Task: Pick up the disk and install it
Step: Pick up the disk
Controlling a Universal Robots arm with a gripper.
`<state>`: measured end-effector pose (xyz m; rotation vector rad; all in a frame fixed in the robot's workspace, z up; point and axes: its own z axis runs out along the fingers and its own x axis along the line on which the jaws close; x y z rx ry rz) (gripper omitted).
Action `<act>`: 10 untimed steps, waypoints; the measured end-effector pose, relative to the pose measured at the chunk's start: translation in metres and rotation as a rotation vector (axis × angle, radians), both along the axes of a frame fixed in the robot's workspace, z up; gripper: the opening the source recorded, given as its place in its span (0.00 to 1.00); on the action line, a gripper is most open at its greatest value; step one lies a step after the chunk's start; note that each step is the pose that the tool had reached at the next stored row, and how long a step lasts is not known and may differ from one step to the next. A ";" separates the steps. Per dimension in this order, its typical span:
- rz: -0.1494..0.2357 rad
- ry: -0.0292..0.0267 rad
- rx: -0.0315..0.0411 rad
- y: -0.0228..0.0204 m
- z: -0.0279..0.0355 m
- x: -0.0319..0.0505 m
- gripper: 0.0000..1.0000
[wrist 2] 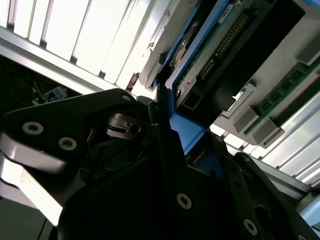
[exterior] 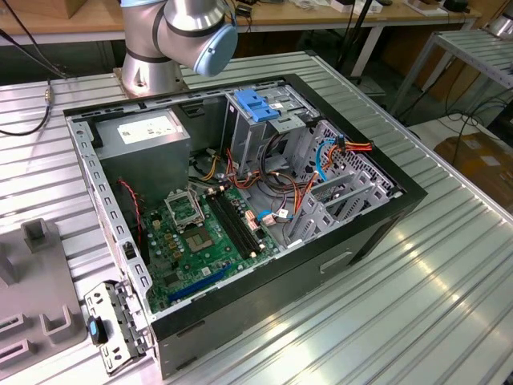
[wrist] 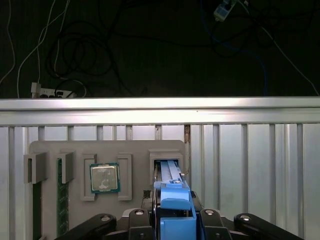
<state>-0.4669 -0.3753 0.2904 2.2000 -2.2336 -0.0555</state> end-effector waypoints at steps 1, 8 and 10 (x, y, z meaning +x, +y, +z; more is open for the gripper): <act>0.000 0.0000 -0.0002 0.0000 0.0000 0.0000 0.37; 0.000 0.0002 -0.0004 0.0000 0.0027 0.0000 0.37; 0.000 0.0001 -0.0004 0.0000 0.0045 0.0000 0.37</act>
